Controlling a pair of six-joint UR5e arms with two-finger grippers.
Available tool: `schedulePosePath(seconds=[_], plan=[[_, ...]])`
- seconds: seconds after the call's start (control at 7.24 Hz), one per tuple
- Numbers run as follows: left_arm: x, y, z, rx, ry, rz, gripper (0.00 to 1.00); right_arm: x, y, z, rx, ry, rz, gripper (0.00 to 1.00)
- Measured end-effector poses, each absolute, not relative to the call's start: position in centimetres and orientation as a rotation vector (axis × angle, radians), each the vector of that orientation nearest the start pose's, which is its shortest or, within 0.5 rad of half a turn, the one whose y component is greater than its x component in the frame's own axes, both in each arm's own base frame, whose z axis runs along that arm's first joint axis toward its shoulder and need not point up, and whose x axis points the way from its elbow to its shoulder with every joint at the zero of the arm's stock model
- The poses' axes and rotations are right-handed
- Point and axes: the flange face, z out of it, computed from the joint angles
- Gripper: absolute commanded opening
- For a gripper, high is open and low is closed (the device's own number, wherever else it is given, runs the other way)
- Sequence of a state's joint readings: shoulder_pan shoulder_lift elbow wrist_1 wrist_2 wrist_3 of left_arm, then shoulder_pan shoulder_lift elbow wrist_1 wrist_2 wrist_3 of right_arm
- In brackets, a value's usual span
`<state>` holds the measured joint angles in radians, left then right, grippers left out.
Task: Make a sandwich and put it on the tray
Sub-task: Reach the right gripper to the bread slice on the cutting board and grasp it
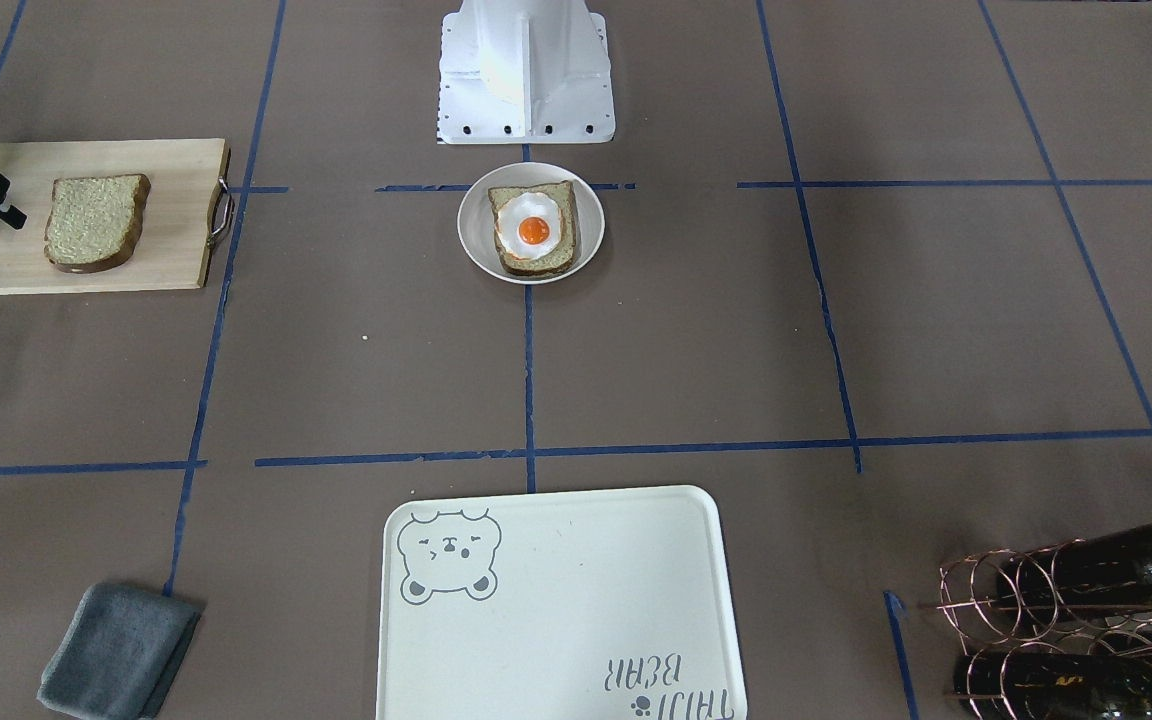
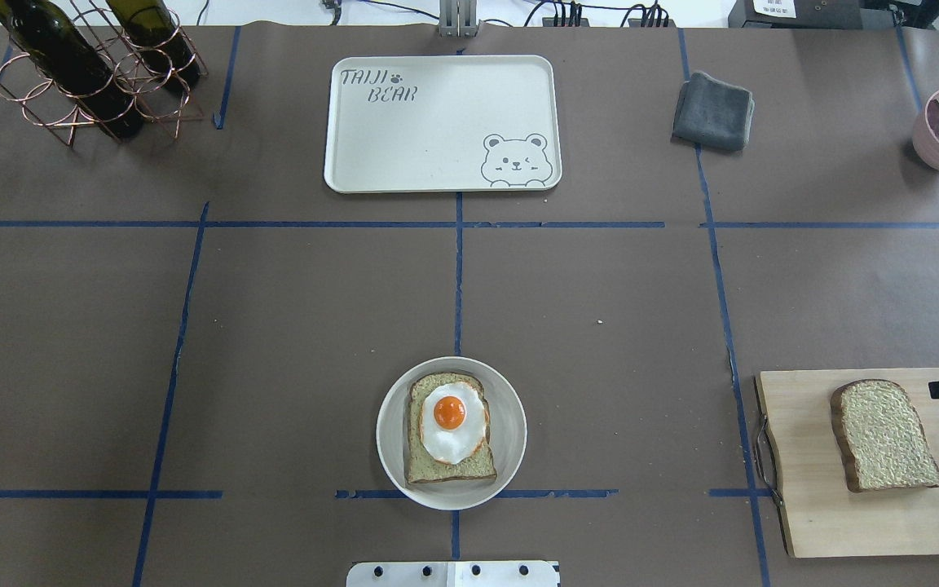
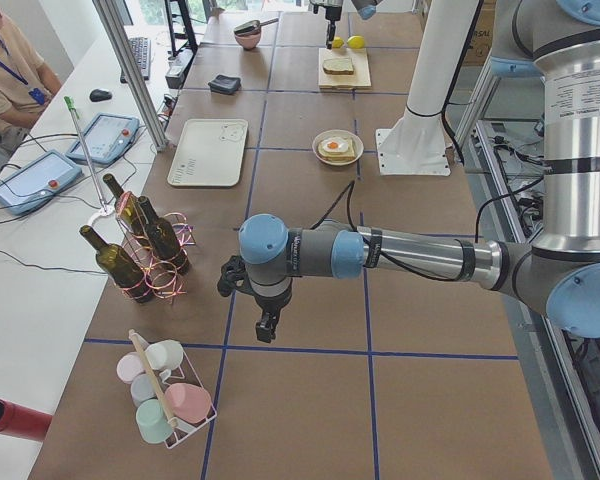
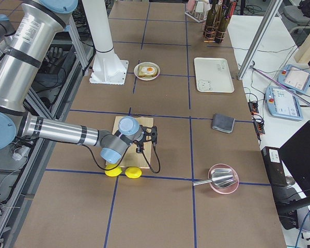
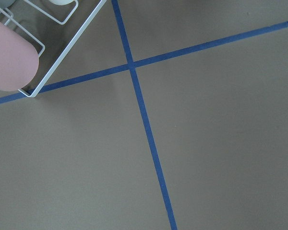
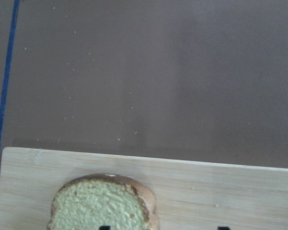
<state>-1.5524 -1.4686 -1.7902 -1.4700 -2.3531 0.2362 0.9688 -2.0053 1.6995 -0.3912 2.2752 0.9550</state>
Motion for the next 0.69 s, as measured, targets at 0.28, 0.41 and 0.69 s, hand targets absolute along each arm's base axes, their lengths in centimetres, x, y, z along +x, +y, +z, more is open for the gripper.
schedulePosePath(seconds=[0.28, 0.41, 0.69], plan=[[-5.5, -44.7, 61.0, 0.098, 0.778, 0.247, 1.00, -13.9, -29.7, 63.5, 0.116, -1.060, -0.027, 0.69], [-5.5, -44.7, 61.0, 0.097, 0.778, 0.246, 1.00, -14.7, -29.5, 63.6, 0.112, -1.054, -0.047, 0.67], [-5.5, -44.6, 61.1, 0.095, 0.779, 0.245, 1.00, -16.4, -28.9, 63.8, 0.118, -1.031, -0.080, 0.58]])
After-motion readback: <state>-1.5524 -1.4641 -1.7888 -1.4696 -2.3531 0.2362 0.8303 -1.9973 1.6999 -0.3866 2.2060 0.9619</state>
